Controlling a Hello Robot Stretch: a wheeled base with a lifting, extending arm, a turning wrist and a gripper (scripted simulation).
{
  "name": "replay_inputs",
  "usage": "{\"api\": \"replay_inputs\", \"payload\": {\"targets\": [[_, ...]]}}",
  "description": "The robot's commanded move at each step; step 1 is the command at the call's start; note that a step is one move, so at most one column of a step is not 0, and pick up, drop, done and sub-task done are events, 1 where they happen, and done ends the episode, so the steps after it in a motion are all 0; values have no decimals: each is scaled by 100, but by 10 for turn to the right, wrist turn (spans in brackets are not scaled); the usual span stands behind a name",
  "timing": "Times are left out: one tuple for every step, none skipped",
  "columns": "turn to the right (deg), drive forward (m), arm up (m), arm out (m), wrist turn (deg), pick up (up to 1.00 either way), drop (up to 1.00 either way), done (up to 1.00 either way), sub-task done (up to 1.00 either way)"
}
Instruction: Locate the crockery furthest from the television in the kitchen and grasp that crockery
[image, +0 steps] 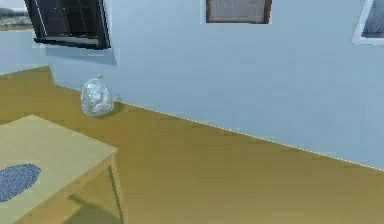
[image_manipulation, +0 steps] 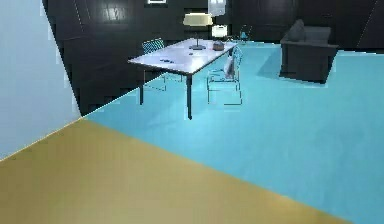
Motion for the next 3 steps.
{"api": "replay_inputs", "payload": {"targets": [[0, 100, 0, 0, 0, 0, 0, 0, 0], [-30, 0, 0, 0, 0, 0, 0, 0, 0], [0, 35, 0, 0, 0, 0, 0, 0, 0]]}}
